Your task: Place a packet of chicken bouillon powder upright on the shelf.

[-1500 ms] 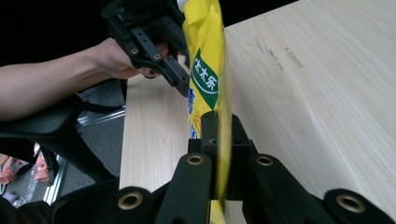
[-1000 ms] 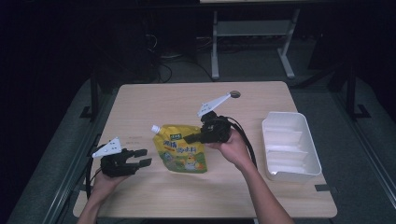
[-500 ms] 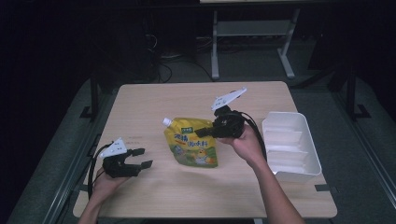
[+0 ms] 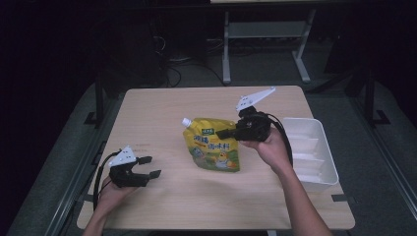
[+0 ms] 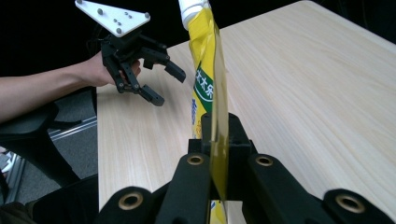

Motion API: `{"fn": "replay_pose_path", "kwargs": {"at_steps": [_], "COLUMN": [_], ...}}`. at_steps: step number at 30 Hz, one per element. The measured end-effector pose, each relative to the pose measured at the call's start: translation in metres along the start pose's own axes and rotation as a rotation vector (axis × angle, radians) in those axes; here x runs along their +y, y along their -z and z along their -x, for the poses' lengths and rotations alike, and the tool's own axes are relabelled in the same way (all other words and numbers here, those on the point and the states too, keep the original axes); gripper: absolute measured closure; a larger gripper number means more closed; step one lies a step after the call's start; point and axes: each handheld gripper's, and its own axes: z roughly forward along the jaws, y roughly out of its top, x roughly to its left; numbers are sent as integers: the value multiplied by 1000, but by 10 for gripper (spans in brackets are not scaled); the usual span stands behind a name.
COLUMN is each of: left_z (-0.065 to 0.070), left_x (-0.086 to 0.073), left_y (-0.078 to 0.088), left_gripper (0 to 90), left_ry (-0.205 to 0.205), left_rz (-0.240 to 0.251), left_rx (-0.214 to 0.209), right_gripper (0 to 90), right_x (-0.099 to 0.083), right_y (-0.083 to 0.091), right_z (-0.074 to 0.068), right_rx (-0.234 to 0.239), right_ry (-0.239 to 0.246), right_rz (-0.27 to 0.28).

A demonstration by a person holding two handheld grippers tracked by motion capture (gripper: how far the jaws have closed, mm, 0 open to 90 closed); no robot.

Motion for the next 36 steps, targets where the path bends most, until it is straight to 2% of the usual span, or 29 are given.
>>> {"fn": "replay_pose_path", "kwargs": {"at_steps": [11,20,36], "left_z": [0,0,-1], "left_x": [-1,-1,-2], "left_y": [-1,-2,-3], "left_gripper": [316,315,314], "left_ry": [-4,-8,0], "left_rz": [-11,-19,-25], "left_rx": [2,-1,-6], "right_gripper": [897,898,898], "right_x": [-4,-9,-21], "right_y": [23,55,92], "right_z": [2,4,9], "right_rx": [-37,-88,-148], "right_ry": [-11,-19,-45], "right_rz": [12,33,47]}}
